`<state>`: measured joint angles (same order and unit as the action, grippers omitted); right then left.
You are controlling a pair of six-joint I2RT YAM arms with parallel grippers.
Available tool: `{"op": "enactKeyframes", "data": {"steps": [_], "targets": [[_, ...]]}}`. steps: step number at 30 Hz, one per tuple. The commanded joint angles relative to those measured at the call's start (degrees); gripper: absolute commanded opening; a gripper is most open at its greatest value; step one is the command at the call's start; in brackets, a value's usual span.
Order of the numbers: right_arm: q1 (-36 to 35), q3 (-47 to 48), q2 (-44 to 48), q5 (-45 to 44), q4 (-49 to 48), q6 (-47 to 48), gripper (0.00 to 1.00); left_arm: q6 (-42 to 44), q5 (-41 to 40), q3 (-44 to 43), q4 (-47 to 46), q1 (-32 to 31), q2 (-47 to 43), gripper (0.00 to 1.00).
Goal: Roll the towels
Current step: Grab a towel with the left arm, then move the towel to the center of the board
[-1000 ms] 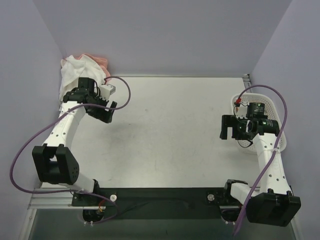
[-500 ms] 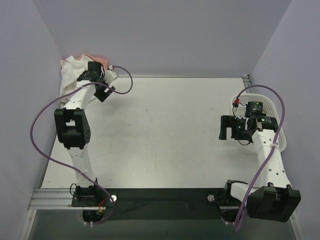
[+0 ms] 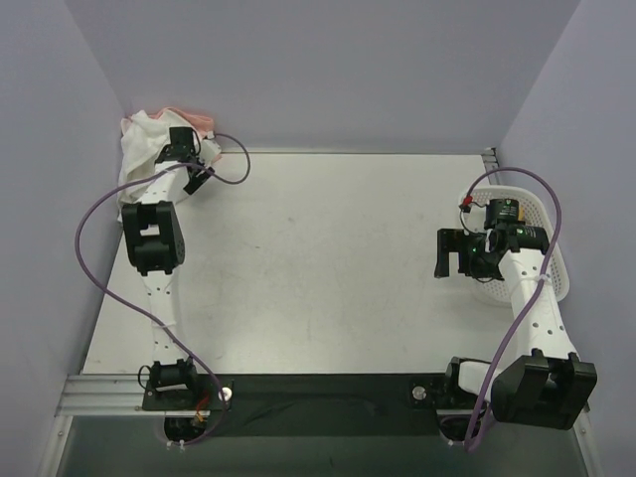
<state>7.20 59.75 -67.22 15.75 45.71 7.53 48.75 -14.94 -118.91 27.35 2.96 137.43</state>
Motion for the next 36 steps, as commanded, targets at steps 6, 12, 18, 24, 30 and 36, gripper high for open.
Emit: {"op": "enactKeyframes", "data": {"steps": [6,12,18,24,30,36], "targets": [[0.62,2.13,-0.28,0.69,3.24,0.91,0.99,-2.52,4.38,-1.94,4.35,1.08,-2.06,0.37],[0.62,3.45,-0.37,2.18,3.42,0.64,0.96,-5.51,12.12,-8.07,18.68,-1.37,-10.67,0.0],[0.62,5.03,-0.1,4.02,3.86,0.64,0.95,-8.93,20.81,-10.91,31.52,-11.82,-22.54,0.0],[0.62,6.96,-1.68,6.66,4.91,0.64,0.95,-18.15,24.42,-4.5,36.28,-28.08,-29.14,0.09],[0.62,10.12,-4.67,9.03,6.58,0.82,0.95,-31.95,31.98,-1.5,36.28,-34.87,-28.27,0.97],[-2.0,11.09,-6.43,10.97,7.11,1.7,0.93,-32.85,32.78,5.94,34.08,-30.31,-31.78,0.92]]}}
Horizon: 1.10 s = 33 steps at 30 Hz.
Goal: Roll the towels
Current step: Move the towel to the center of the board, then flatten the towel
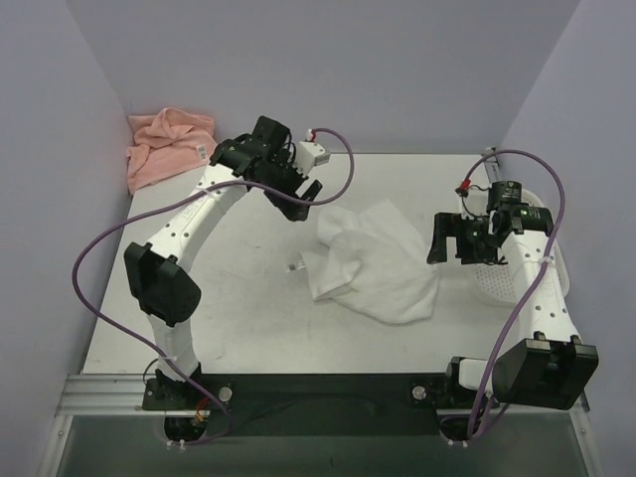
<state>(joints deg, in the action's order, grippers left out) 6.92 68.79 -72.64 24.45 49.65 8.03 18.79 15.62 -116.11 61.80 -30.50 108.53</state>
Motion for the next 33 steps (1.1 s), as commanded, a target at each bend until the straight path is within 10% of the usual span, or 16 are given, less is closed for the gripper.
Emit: {"op": "enactKeyframes", "data": {"steps": [1,11,27,33], "targets": [[-2.6,2.05,-1.79,2.18,3.17,1.28,0.91,-2.7,2.4,4.74,-0.71,4.91,-3.5,0.89],[-14.29,4.06,-11.02,-0.19,1.94,2.78,0.65,-9.99,15.14,30.66,-14.92,8.53,-12.28,0.72],[-30.2,24.36,-35.98,-6.95,1.59,0.06,0.54,-18.52,24.11,50.72,-34.64,12.22,-23.45,0.87],[-30.38,27.53,-40.83,-5.47,2.73,-0.56,0.24,-18.08,23.32,53.27,-36.58,12.57,-24.77,0.88]]}}
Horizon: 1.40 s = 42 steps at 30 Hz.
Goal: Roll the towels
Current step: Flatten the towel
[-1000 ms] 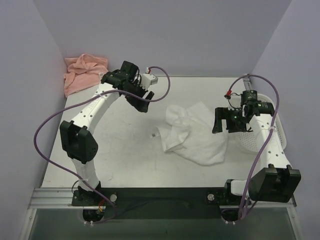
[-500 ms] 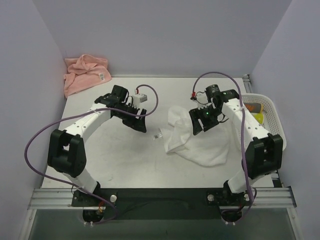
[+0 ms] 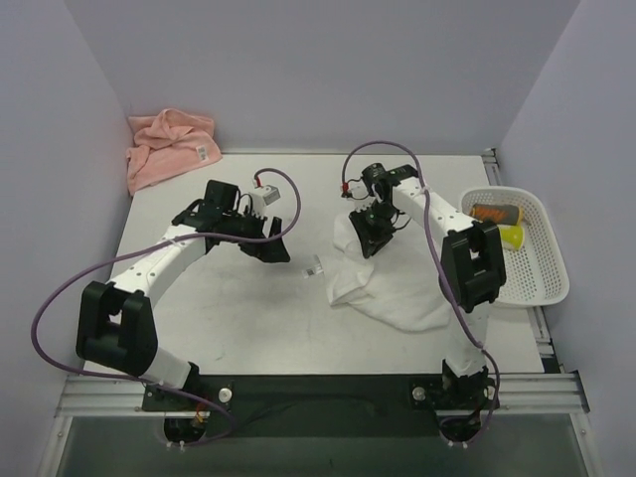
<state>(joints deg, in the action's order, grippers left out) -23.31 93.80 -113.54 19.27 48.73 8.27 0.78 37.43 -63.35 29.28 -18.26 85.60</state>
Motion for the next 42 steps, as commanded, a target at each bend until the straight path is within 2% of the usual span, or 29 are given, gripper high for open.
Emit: {"op": "enactKeyframes", "data": {"steps": [1,2,3,10,15,21,26,30,32,33,35,37,42], "targets": [[-0.07,2.7,0.68,0.5,3.83,-0.72,0.1,0.45,1.33,0.68,-4.14,0.33,-1.76,0.88],[0.02,2.79,1.12,1.12,4.18,-0.8,0.03,0.63,0.98,1.3,-4.49,0.33,-1.58,0.88],[0.11,3.05,1.65,1.47,4.44,-0.89,0.0,0.89,0.72,1.56,-4.84,0.33,-1.49,0.88],[5.55,4.11,7.62,6.83,4.71,-3.61,0.0,0.55,0.71,2.27,-8.0,0.24,0.7,0.87],[9.94,5.6,9.21,14.29,4.71,-5.81,0.0,0.1,0.36,2.09,-9.41,-0.02,1.85,0.87],[14.52,8.24,16.49,21.86,3.56,-6.96,0.0,-0.34,0.79,1.13,-11.43,-1.77,4.31,0.83],[17.15,5.08,20.63,21.87,2.77,-6.25,0.0,4.22,3.52,1.22,-17.67,-5.28,4.48,0.8],[18.56,3.06,23.71,21.42,0.68,-7.92,0.0,9.5,6.24,-3.78,-17.85,-7.75,5.19,0.83],[18.91,1.31,25.2,22.91,-0.74,-10.97,0.0,7.06,8.52,-5.81,-20.82,-8.19,4.58,0.85],[18.92,0.43,25.55,23.96,-2.22,-12.22,0.0,1.91,8.88,-6.25,-23.28,-8.45,3.96,0.86],[18.39,-3.26,26.78,27.21,-4.33,-16.24,0.0,-4.17,8.54,-5.47,-33.1,-9.16,1.51,0.88],[17.69,-6.42,28.01,27.58,-7.94,-18.11,0.0,-9.47,7.49,-3.89,-39.0,-11.52,-0.86,0.9],[15.32,-8.11,27.85,29.24,-12.42,-24.08,0.0,-10.44,-1.81,-3.71,-38.6,-17.68,-2.72,0.9]]}}
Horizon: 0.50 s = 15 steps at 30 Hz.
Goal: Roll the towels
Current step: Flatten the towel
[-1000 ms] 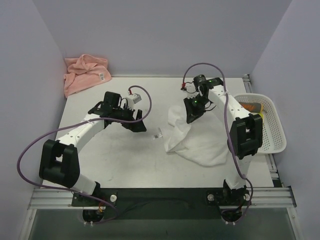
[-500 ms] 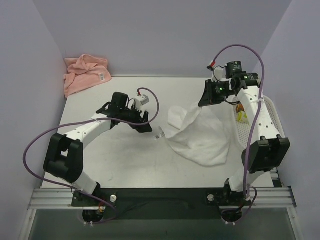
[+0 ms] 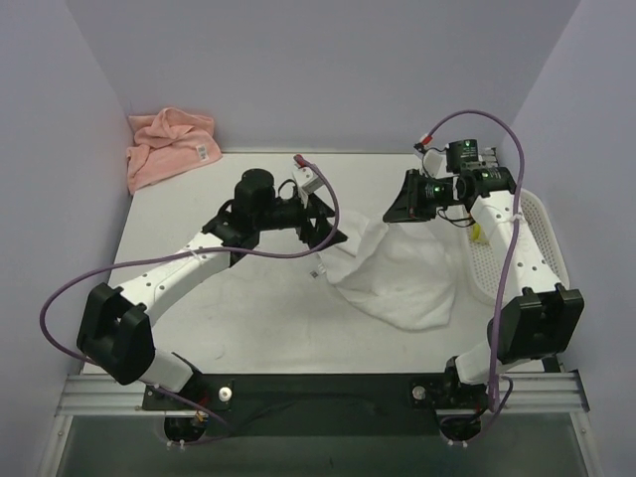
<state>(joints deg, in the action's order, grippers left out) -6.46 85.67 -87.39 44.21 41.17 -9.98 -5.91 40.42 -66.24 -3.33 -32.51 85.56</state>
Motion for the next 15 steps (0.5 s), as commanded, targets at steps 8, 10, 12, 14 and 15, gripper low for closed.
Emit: {"op": "enactKeyframes", "data": {"steps": [8,10,12,14,15], "targets": [[-5.4,0.55,0.3,6.15,-7.06,-10.23,0.0,-1.91,-12.65,-1.78,-4.14,-8.88,-1.1,0.89],[-6.54,0.2,0.21,6.85,-7.77,-11.11,0.0,-1.91,-13.26,-2.92,-4.31,-9.23,0.21,0.88],[-7.25,0.11,0.29,7.03,-8.12,-11.29,0.0,-2.0,-13.01,-3.72,-4.23,-9.5,1.18,0.87],[-7.86,0.11,0.3,6.6,-8.21,-11.64,0.0,-2.09,-12.48,-4.42,-4.14,-9.85,2.24,0.86],[-7.95,0.2,0.3,6.51,-8.3,-11.73,0.0,-2.09,-12.3,-4.69,-4.31,-10.46,2.5,0.86]]}}
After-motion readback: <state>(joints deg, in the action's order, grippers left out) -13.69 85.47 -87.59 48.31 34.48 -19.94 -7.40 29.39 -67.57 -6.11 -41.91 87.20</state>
